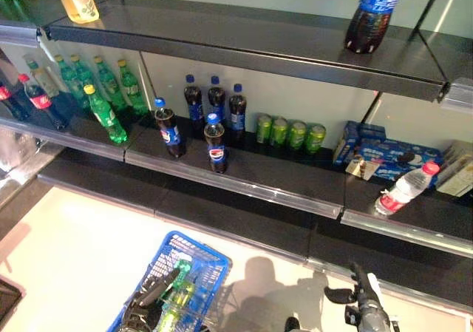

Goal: Pick up the drink and place into the basket.

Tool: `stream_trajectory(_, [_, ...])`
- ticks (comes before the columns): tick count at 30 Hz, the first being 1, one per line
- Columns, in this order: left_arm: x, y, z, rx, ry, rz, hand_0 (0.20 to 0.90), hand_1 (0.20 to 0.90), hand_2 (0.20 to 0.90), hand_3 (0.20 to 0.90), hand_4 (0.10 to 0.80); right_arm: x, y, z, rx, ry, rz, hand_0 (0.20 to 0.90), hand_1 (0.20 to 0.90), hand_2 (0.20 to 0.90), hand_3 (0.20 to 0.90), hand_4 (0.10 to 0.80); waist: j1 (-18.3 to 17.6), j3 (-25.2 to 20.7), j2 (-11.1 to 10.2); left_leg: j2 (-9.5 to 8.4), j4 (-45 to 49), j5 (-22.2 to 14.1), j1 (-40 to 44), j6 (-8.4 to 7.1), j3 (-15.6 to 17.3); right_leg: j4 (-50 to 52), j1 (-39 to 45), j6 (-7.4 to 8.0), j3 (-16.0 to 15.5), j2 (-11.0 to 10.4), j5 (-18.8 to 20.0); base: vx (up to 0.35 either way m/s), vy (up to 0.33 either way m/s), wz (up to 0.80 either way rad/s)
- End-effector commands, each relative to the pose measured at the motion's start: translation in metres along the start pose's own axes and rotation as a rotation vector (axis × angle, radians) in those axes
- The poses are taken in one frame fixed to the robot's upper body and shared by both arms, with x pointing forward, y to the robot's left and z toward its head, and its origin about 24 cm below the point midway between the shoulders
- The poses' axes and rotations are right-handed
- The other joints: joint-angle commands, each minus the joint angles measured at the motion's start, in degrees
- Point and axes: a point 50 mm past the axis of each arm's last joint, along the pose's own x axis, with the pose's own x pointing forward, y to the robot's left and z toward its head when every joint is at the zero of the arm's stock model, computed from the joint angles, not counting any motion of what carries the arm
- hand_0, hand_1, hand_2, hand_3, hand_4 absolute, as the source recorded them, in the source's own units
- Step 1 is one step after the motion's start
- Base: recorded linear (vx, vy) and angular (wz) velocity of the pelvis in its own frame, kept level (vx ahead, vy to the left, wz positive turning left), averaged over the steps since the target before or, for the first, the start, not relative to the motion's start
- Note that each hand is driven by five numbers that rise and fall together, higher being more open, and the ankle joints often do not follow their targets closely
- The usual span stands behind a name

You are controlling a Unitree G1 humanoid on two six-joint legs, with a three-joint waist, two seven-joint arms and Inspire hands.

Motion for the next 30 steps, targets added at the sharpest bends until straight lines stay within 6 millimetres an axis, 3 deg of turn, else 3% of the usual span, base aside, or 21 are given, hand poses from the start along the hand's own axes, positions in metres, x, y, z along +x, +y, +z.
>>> stream_trajectory(1, [0.013, -0.042, 0.084, 0.107, -0.359, -0.210, 0.300, 0.300, 0.300, 0.200, 0.100, 0.010, -0.031, 0.009, 0.075, -0.055, -0.133, 0.900, 0.900, 0.900, 0.900, 0.800, 1.2, -4.4, 2.2, 0.04, 0.4, -3.2, -0.5, 0.17, -0.3, 1.9, 2.0, 2.67, -0.8, -3.1, -3.2, 0.011, -0.019, -0.06])
stream_trajectory(4, [0.015, -0.031, 0.075, 0.148, -0.297, -0.179, 0.300, 0.300, 0.300, 0.200, 0.100, 0.007, -0.033, -0.017, 0.092, 0.071, -0.133, 0.900, 0.900, 0.900, 0.900, 0.800, 0.6, -4.5, 2.3, -0.12, 0.7, -3.6, -0.2, 0.55, 0.1, 2.4, 1.5, 2.32, 0.2, -2.7, -3.4, 0.033, -0.037, -0.21])
stream_trajectory(8, [0.016, -0.032, 0.075, 0.171, -0.276, -0.196, 0.300, 0.300, 0.300, 0.200, 0.100, 0.004, -0.036, -0.029, 0.152, 0.128, -0.145, 0.900, 0.900, 0.900, 0.900, 0.800, 0.0, -4.5, 2.5, 0.01, 0.2, -3.6, 0.0, 0.75, 0.0, 2.9, 1.1, 2.03, 1.9, -1.8, -3.9, 0.036, -0.097, -0.19])
stream_trajectory(17, [0.019, -0.049, 0.070, 0.198, -0.253, -0.259, 0.300, 0.300, 0.300, 0.200, 0.100, 0.003, -0.036, -0.035, 0.221, 0.180, -0.169, 0.900, 0.900, 0.900, 0.900, 0.800, -2.2, -3.6, 3.2, 2.79, 0.1, -2.5, -0.2, -0.23, 0.8, 4.2, -0.9, -0.02, 5.7, 1.7, -5.5, -0.048, -0.193, -0.11])
stream_trajectory(21, [0.018, -0.053, 0.056, 0.196, -0.238, -0.280, 0.300, 0.300, 0.300, 0.200, 0.100, 0.001, -0.042, -0.044, 0.218, 0.235, -0.170, 0.900, 0.900, 0.900, 0.900, 0.800, -3.1, -2.1, 3.6, 5.34, 2.2, 0.0, -2.1, -2.01, 0.3, 4.6, -1.8, -2.36, 8.7, 4.9, -5.9, -0.089, -0.231, -0.24])
stream_trajectory(25, [0.018, -0.063, 0.055, 0.192, -0.236, -0.341, 0.300, 0.300, 0.300, 0.200, 0.100, 0.000, -0.044, -0.047, 0.184, 0.237, -0.161, 0.900, 0.900, 0.900, 0.900, 0.800, -3.2, -1.0, 2.4, 5.19, 7.6, -0.5, -4.6, -1.94, 0.6, 3.7, -2.0, -3.28, 8.8, 5.4, -5.3, -0.140, -0.155, -0.39])
stream_trajectory(26, [0.020, -0.070, 0.053, 0.192, -0.225, -0.366, 0.300, 0.300, 0.300, 0.200, 0.100, -0.001, -0.046, -0.048, 0.180, 0.245, -0.168, 0.900, 0.900, 0.900, 0.900, 0.800, -3.6, -1.0, 1.8, 3.33, 11.5, -1.7, -5.6, -1.47, 0.3, 3.0, -2.3, -3.71, 9.0, 5.5, -4.7, -0.150, -0.097, -0.43])
stream_trajectory(27, [0.020, -0.070, 0.053, 0.192, -0.225, -0.366, 0.300, 0.300, 0.300, 0.200, 0.100, -0.001, -0.046, -0.048, 0.180, 0.245, -0.168, 0.900, 0.900, 0.900, 0.900, 0.800, -3.6, -1.0, 1.8, 3.33, 11.8, -2.0, -5.7, -1.43, 0.2, 3.0, -2.3, -3.67, 9.0, 5.4, -4.7, -0.129, -0.088, -0.59])
stream_trajectory(29, [0.021, -0.071, 0.044, 0.182, -0.220, -0.367, 0.300, 0.300, 0.300, 0.200, 0.100, 0.001, -0.049, -0.047, 0.152, 0.242, -0.149, 0.900, 0.900, 0.900, 0.900, 0.800, -3.1, -1.1, 0.6, -6.63, 18.3, -8.8, -7.5, 2.15, -3.2, 2.3, -2.9, -3.61, 10.5, 5.7, -3.8, -0.078, -0.056, -0.41])
stream_trajectory(30, [0.021, -0.071, 0.044, 0.182, -0.220, -0.367, 0.300, 0.300, 0.300, 0.200, 0.100, 0.001, -0.049, -0.047, 0.152, 0.242, -0.149, 0.900, 0.900, 0.900, 0.900, 0.800, -3.1, -1.1, 0.6, -6.63, 18.3, -8.8, -7.5, 2.15, -3.2, 2.3, -2.9, -3.61, 10.5, 5.7, -3.8, -0.075, -0.015, -0.92])
